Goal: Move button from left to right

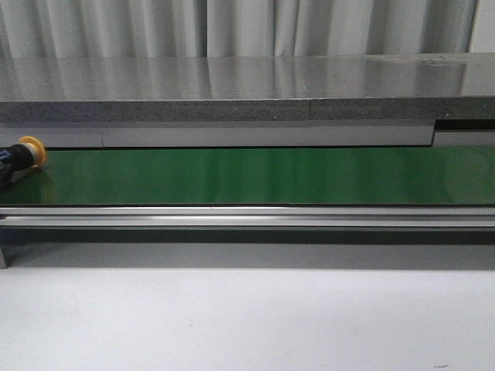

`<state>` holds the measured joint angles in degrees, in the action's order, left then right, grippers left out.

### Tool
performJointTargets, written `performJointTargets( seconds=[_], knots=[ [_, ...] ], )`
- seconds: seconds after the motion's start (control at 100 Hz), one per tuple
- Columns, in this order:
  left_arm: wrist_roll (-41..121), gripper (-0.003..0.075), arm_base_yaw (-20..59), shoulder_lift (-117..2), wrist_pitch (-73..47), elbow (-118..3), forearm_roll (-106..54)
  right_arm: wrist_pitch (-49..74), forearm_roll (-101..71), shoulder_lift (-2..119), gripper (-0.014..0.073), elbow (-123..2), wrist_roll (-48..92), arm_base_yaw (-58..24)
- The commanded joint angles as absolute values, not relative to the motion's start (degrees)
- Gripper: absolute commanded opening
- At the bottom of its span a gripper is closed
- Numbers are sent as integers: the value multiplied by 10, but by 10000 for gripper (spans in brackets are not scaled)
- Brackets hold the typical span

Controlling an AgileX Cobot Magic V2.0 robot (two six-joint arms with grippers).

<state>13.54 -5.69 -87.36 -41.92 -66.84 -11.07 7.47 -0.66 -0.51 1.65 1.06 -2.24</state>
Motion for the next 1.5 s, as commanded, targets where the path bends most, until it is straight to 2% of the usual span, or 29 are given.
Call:
performJointTargets(
  seconds=[0.0, 0.24, 0.65, 0.97, 1.17, 1.49],
  knots=[
    [142, 533, -53, -822, -389, -680, -124, 28, 0, -15, -68, 17, 13, -21],
    [157, 533, -36, -712, -297, -613, -124, 28, 0, -15, -68, 17, 13, -21],
    [157, 533, 61, -451, -113, -377, -124, 28, 0, -15, -68, 17, 13, -21],
    [157, 529, 65, -260, -40, -241, -124, 28, 0, -15, -68, 17, 13, -21],
    [157, 529, 65, -204, -26, -206, -124, 28, 0, -15, -68, 17, 13, -21],
    [157, 526, 65, -203, 5, -194, -124, 28, 0, -15, -68, 17, 13, -21]
  ],
)
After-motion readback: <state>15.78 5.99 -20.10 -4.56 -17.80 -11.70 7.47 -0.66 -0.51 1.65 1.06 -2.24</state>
